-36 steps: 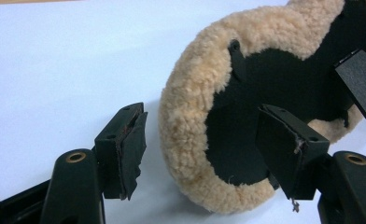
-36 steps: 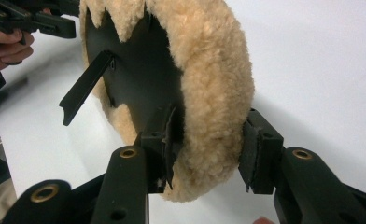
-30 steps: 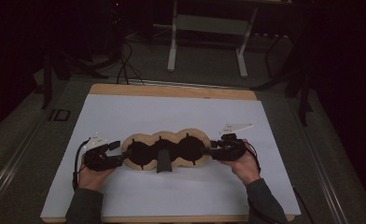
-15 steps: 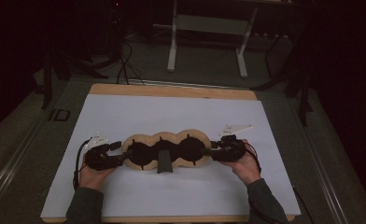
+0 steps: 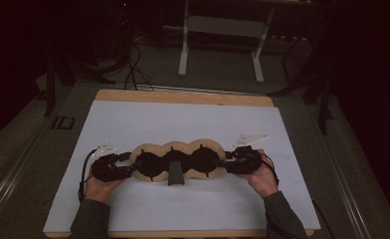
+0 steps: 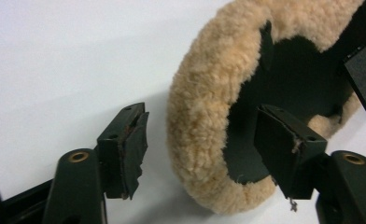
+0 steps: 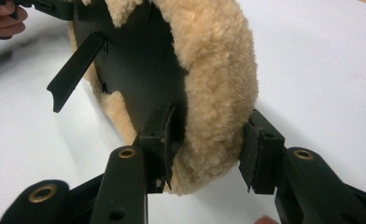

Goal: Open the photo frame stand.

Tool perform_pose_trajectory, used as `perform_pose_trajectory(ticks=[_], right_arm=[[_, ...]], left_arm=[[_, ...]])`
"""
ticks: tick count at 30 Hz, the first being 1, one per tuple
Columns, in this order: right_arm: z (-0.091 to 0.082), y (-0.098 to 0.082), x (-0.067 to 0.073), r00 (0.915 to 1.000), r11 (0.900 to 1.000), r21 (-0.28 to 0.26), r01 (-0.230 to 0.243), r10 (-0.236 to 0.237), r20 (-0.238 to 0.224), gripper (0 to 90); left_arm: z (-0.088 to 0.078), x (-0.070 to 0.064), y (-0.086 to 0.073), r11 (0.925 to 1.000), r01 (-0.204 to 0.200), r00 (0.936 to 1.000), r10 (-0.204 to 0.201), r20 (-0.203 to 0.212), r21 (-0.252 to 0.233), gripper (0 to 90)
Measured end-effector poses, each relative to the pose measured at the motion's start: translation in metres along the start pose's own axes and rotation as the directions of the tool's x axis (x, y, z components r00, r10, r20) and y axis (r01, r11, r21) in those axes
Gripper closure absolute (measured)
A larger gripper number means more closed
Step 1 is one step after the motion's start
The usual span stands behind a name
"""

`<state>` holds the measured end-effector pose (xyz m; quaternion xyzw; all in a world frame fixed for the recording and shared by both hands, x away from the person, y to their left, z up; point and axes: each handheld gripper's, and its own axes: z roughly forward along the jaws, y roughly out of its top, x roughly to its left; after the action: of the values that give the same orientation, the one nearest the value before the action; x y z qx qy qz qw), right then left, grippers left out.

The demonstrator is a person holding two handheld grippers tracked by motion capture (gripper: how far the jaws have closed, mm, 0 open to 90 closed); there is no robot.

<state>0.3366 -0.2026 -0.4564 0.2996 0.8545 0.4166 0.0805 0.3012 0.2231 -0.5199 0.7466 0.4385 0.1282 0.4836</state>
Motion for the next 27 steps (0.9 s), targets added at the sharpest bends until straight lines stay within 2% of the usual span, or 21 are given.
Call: perform_pose_trajectory(ticks=[4, 18, 27], right_arm=[[0.000, -0.001, 0.000, 1.0000, 1.000, 0.001, 0.008, -0.008, 0.003, 58.3], [0.004, -0.007, -0.003, 0.9996, 1.000, 0.001, 0.021, -0.021, 0.021, 57.3], [0.007, -0.012, -0.004, 0.9979, 0.999, 0.009, 0.045, -0.046, 0.046, 55.9]], left_arm=[[0.003, -0.002, -0.001, 0.9994, -0.017, 0.9993, 0.016, 0.033, 0.029, 42.7], [-0.001, -0.004, -0.001, 0.9983, -0.053, 0.9984, 0.052, 0.021, 0.024, 52.7], [-0.005, -0.010, 0.002, 0.9945, -0.103, 0.9947, 0.103, 0.006, 0.020, 57.2]])
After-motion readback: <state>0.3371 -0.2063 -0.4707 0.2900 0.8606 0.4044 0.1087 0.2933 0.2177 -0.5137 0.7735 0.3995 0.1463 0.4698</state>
